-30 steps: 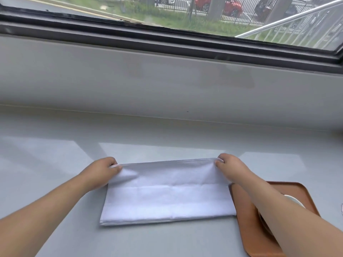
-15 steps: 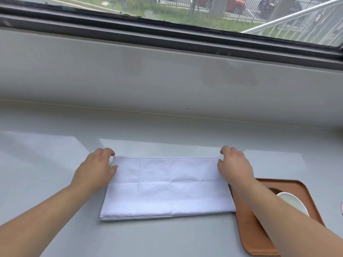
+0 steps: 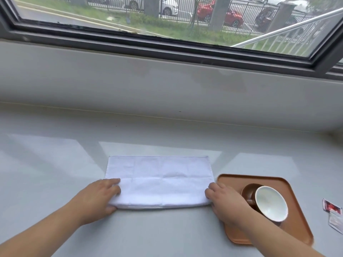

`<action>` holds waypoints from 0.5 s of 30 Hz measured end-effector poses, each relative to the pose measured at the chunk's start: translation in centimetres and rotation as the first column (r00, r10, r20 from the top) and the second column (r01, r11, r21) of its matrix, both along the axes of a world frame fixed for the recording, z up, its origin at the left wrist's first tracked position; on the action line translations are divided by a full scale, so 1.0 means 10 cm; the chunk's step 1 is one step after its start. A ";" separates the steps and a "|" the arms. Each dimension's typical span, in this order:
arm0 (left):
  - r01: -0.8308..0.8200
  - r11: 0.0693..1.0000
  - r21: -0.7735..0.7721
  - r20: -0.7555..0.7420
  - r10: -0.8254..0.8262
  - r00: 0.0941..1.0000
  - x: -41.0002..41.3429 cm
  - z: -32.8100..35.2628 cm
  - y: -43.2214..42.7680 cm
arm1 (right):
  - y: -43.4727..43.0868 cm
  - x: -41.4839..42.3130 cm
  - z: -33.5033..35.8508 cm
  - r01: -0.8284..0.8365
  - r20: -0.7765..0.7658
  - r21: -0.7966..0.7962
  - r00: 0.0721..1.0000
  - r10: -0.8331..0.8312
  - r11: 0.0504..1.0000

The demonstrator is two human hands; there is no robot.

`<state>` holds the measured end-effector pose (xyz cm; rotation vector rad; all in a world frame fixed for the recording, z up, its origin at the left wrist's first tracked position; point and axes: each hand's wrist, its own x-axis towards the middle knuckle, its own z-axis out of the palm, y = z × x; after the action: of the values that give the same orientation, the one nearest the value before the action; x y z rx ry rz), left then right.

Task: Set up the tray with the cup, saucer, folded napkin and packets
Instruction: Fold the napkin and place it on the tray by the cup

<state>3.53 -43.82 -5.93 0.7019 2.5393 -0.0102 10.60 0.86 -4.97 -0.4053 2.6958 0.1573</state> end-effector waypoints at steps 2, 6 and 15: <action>-0.023 0.999 0.027 -0.054 0.024 0.998 0.01 -0.01 0.01 | 0.03 0.00 0.02 0.054 -0.024 -0.061 0.998 -0.055 0.997; -0.232 0.964 0.128 -0.032 0.238 0.971 -0.04 0.05 0.03 | 0.05 -0.12 0.12 0.206 -0.074 -0.262 0.970 -0.233 0.943; -0.590 0.728 0.349 0.079 0.605 0.793 -0.60 0.13 0.07 | 0.08 -0.85 0.22 0.456 -0.097 -0.404 0.841 -0.533 0.793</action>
<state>-2.50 -43.15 -4.60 -0.0426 2.7169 0.6840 2.11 1.65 -2.78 0.2544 2.9292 -0.4931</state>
